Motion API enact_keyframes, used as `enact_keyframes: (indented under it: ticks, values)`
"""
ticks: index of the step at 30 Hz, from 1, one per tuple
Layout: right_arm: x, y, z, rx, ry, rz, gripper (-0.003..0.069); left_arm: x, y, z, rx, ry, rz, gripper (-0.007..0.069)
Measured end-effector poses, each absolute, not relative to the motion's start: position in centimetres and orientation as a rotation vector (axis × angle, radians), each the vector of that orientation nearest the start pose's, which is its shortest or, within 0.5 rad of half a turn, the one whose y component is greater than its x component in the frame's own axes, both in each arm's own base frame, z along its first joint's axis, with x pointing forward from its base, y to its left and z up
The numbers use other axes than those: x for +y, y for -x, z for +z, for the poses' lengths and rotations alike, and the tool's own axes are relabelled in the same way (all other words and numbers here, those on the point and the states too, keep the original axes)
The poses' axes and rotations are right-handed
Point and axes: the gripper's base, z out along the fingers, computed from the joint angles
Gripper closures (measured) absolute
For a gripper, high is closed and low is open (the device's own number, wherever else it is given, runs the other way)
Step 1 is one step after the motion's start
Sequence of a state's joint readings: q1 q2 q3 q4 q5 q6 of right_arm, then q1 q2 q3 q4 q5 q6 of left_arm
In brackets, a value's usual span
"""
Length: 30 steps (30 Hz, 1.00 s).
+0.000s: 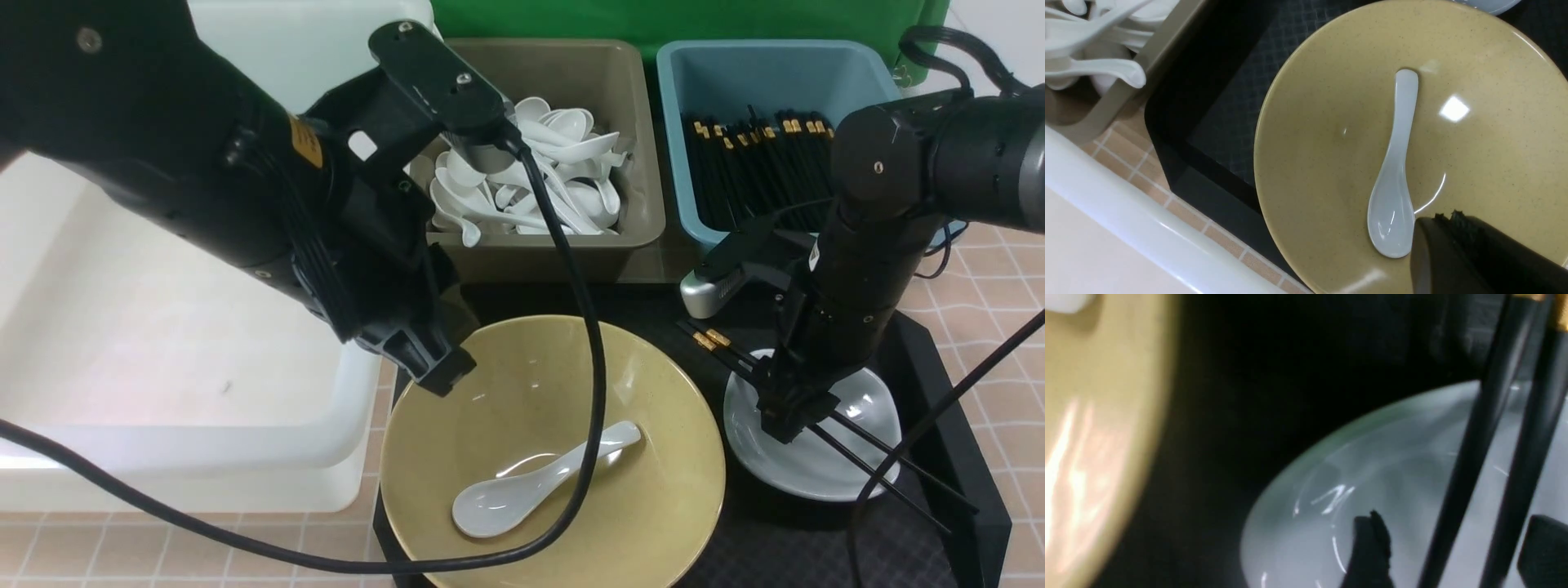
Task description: On brown table put chopsticks spoon bowls plates into blue grey white boxes.
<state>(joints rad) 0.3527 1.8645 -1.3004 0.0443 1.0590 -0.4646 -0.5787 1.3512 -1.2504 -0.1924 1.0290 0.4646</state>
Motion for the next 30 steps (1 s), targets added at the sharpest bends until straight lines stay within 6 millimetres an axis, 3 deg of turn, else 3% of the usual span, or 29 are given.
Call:
enact_keyframes:
  ticks: [1, 3, 4, 6, 9, 18, 20, 26, 30]
  values:
    - [12.6, -33.2, 19.6, 2.862, 1.203, 0.057, 0.0184, -16.2, -22.0, 34.8, 2.299, -1.239, -0.291, 0.0623]
    - [12.6, -33.1, 19.6, 2.862, 1.203, 0.058, 0.0268, -16.1, -22.1, 34.8, 2.298, -1.241, -0.284, 0.0623]
    - [12.6, -33.1, 19.6, 2.862, 1.201, 0.058, 0.0268, -16.1, -22.1, 34.8, 2.298, -1.241, -0.284, 0.0623]
    - [12.6, -33.1, 19.6, 2.868, 1.19, 0.058, 0.0387, -16.1, -22.1, 34.8, 2.299, -1.241, -0.284, 0.0623]
    - [12.6, -33.1, 19.6, 2.875, 1.186, 0.059, 0.0492, -16.1, -22.1, 34.8, 2.299, -1.241, -0.284, 0.0623]
    - [12.4, -32.6, 20.1, 2.927, 1.152, 0.062, 0.0501, -16.1, -22.0, 34.8, 2.302, -1.242, -0.284, 0.0623]
    - [12.3, -32.1, 21.1, 2.93, 1.141, 0.063, 0.0501, -16.1, -22.0, 34.8, 2.307, -1.245, -0.284, 0.0623]
    - [11.7, -30.5, 27.1, 2.799, 1.068, 0.064, 0.0501, -16.3, -22.1, 34.9, 2.288, -1.228, -0.296, 0.0623]
    - [11.3, -31.7, 31.4, 2.671, 0.929, 0.071, 0.0501, -17.2, -23.2, 35.2, 2.206, -1.129, -0.348, 0.0623]
